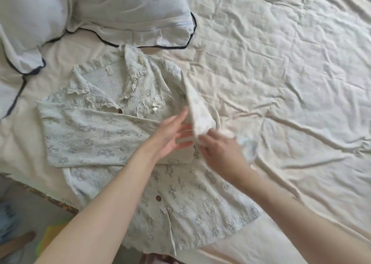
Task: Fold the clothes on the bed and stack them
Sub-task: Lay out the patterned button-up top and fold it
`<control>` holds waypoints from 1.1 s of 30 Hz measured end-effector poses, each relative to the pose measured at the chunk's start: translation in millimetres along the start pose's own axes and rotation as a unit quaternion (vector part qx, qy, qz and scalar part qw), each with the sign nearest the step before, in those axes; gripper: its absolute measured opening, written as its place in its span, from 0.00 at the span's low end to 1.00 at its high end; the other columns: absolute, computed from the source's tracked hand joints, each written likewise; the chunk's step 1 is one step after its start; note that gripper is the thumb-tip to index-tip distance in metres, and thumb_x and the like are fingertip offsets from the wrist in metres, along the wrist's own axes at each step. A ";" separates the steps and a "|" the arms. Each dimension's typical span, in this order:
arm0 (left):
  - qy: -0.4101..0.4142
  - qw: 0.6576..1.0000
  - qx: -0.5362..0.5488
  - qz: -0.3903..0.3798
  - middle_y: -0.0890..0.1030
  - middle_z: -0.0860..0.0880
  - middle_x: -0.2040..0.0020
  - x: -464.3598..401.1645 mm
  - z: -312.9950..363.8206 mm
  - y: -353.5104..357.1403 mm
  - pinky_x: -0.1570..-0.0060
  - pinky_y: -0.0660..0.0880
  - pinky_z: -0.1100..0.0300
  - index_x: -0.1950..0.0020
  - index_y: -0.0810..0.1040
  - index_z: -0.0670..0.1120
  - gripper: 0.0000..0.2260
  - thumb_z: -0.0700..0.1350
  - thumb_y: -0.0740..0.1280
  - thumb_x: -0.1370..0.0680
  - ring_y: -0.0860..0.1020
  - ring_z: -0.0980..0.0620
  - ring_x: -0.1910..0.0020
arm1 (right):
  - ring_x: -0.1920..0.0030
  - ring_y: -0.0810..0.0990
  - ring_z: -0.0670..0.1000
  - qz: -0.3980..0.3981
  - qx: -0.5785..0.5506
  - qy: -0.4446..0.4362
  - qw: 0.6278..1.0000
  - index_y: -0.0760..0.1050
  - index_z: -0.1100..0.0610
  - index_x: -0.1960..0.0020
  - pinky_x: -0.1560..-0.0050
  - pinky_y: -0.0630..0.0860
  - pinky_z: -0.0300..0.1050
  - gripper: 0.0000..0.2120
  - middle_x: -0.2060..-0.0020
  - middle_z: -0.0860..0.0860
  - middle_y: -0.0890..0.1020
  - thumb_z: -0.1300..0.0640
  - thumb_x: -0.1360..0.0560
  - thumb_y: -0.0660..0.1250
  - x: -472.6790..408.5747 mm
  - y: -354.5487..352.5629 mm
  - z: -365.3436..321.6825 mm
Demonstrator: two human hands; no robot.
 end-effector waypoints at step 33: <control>-0.035 0.579 -0.770 0.266 0.70 0.48 0.66 -75.1 94.2 -161.2 0.67 0.63 0.58 0.54 0.73 0.45 0.23 0.64 0.54 0.21 0.69 0.50 0.68 | 0.77 0.76 0.47 0.044 -0.603 0.592 0.532 0.74 0.59 0.60 0.67 0.76 0.42 0.09 0.74 0.49 0.79 0.57 0.22 0.65 -123.7 80.5 -2.9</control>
Point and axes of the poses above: each hand's wrist, its own x-axis away from the middle knuckle, its own y-axis out of the palm, z = x × y, the point moved 1 cm from there along -x, towards the middle knuckle
